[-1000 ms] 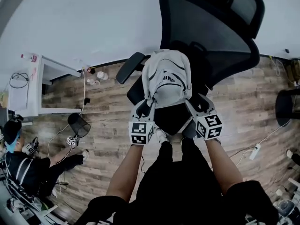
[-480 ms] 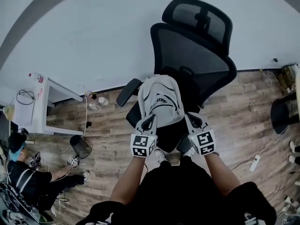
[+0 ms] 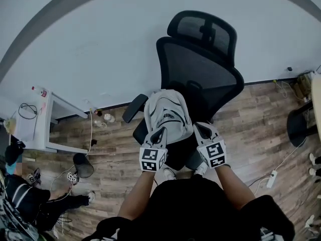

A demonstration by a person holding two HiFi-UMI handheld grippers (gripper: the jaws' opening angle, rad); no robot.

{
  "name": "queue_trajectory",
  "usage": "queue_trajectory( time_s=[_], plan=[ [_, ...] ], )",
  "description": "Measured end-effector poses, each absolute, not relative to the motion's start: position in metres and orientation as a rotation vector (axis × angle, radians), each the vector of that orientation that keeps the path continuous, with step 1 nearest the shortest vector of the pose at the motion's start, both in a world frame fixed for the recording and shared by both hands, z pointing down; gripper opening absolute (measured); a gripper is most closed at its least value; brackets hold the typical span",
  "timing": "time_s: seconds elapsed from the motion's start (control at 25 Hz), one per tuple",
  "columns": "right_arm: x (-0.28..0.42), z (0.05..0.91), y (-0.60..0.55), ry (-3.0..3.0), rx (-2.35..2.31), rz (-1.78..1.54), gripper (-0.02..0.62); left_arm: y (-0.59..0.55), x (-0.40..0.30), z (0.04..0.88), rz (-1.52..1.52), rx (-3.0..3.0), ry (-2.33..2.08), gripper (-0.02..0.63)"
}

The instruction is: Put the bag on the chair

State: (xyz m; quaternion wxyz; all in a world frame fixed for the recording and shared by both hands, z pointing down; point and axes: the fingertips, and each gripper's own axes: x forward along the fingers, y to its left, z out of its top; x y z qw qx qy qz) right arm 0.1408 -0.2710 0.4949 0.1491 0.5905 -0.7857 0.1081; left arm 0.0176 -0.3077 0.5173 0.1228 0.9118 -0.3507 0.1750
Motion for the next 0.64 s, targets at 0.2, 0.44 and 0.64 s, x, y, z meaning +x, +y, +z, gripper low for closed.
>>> queue_trajectory(
  time_s=[0.2, 0.44, 0.64],
  plan=[
    [0.1462, 0.4975, -0.2664, -2.266, 1.690, 0.307, 0.020, -0.3043, 0.0244, 0.5205, 0.525, 2.663, -1.006, 0.023],
    [0.1491, 0.4982, -0.2637, -2.246, 1.698, 0.283, 0.020, -0.3066, 0.0216, 0.5135, 0.530, 2.686, -1.009, 0.024],
    [0.1520, 0.4973, -0.2676, -2.255, 1.687, 0.276, 0.020, -0.3093, 0.0208, 0.5149, 0.521, 2.671, -1.030, 0.023]
  ],
)
